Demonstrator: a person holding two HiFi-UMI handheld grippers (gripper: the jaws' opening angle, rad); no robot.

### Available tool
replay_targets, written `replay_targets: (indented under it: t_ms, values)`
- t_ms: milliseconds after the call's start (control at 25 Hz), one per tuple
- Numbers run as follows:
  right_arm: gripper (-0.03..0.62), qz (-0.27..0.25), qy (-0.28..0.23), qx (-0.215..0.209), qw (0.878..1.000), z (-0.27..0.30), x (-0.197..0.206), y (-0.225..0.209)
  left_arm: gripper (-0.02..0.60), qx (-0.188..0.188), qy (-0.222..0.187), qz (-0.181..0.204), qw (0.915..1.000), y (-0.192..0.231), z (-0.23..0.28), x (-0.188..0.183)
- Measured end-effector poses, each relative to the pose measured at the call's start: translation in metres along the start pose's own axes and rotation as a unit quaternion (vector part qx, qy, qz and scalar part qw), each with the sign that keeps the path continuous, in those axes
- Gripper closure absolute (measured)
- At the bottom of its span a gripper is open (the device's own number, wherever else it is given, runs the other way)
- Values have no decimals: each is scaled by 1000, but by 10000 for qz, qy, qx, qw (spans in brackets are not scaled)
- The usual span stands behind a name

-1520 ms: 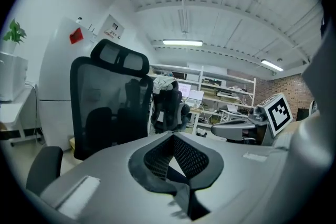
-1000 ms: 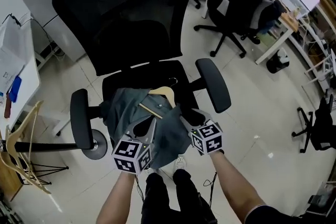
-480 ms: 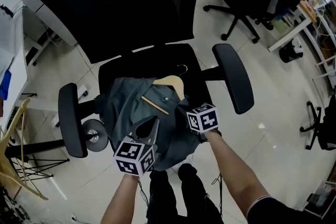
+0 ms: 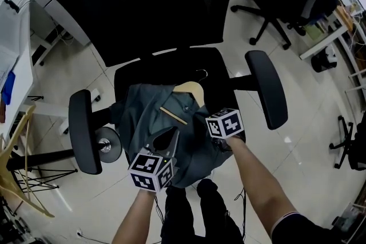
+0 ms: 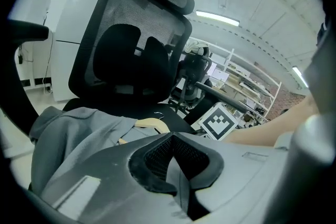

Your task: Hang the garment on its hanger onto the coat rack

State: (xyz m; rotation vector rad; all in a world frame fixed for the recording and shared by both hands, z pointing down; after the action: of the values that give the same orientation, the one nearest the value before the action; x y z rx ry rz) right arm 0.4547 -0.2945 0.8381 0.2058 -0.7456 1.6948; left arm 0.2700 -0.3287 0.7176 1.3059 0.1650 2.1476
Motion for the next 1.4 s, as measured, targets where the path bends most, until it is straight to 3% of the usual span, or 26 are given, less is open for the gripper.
replay_targets:
  t_ms: [120, 440, 600, 760, 1080, 1400]
  values:
    - [460, -40, 19, 114, 9999, 5, -4, -1, 578, -4, 30, -20, 10000, 2, -1, 3]
    - [470, -50, -355, -229, 9991, -23, -15, 19, 578, -141, -62, 29, 9999, 7, -22, -10]
    - [470, -282, -636, 29, 9976, -56, -24, 32, 577, -145, -167, 35, 9997, 7, -38, -20]
    - [472, -575, -924, 411, 9932, -95, -30, 45, 578, -5, -222, 77, 9997, -4, -53, -28]
    - [508, -668, -1290, 277, 9890, -149, -36, 88, 578, 321, -310, 325, 9985, -33, -81, -52]
    - [508, -1029, -2146, 544, 9697, -232, -66, 138, 578, 604, -594, 626, 9944, -51, -126, -82]
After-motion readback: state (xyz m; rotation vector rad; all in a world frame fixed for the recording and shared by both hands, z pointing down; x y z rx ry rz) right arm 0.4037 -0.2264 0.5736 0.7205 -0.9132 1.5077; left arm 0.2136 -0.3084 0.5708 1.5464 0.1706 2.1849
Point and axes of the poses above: the fingertips, and each gripper's own axes: z forward along the fingers, y to its left, x out of its underside, the point moved 7 cm from there along -z, backward along the fingers
